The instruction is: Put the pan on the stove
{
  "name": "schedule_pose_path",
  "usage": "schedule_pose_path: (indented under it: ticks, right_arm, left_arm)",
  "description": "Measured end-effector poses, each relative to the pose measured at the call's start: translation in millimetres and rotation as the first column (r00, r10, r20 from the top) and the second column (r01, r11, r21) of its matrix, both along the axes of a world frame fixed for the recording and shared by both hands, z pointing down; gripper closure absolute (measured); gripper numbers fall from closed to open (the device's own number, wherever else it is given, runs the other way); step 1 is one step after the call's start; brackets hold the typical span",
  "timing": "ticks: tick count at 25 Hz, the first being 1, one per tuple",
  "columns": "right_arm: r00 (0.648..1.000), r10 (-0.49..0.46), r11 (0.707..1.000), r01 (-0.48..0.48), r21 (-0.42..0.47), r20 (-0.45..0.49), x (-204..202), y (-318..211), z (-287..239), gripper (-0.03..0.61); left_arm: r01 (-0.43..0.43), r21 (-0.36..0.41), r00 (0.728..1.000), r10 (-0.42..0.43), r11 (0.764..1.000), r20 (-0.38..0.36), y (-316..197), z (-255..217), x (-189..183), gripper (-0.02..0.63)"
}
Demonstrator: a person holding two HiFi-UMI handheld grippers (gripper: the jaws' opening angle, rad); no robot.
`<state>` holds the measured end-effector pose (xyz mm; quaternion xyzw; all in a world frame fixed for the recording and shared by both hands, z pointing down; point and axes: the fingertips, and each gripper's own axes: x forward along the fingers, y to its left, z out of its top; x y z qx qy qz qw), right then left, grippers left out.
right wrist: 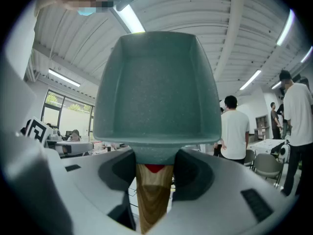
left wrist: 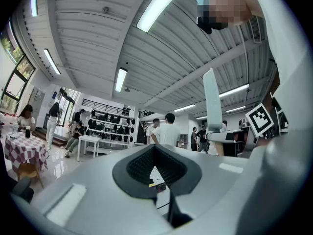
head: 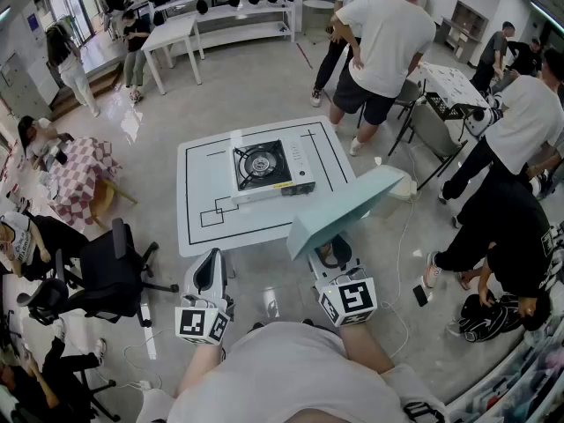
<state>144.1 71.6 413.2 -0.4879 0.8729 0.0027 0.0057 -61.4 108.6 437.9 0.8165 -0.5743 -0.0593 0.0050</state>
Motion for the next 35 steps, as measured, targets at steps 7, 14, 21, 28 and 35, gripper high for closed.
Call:
schedule_pose_path:
  ticks: [7,14,21,28,35]
  right_arm:
    - [1.000,-0.015,1.000,0.015,0.001,0.000,-5.5,1.4,1.4,0.382]
    - [1.000,-0.016,1.000,0.016,0.000,0.011,-2.4,-1.2,1.2,0.382]
    - [1.000,-0.023,1.000,0.023,0.005,0.011,0.1,-4.1,3.2,0.382]
    - [0.997,-0.073,0.997,0.073,0.016,0.010,6.1,-8.9,2.7,0.383]
    - [0.990,-0.143,0.990,0.143,0.003,-0.011,5.0,-23.0,9.9,0.383]
  left_arm:
    - [0.016,-0.005,1.000,-0.016,1.000,-0.001,-0.8,-1.1,-0.9,0.604]
    - [0.022,-0.006,1.000,-0.022,1.000,0.004,-2.1,-0.7,1.0,0.604]
    - [0.028,-0.005,0.999,-0.028,1.000,0.015,-2.3,2.8,3.4,0.604]
    - [0.074,-0.005,0.997,-0.074,0.997,0.014,1.3,2.8,13.6,0.604]
    - [0.129,-0.006,0.992,-0.128,0.992,0.007,3.7,6.7,23.5,0.604]
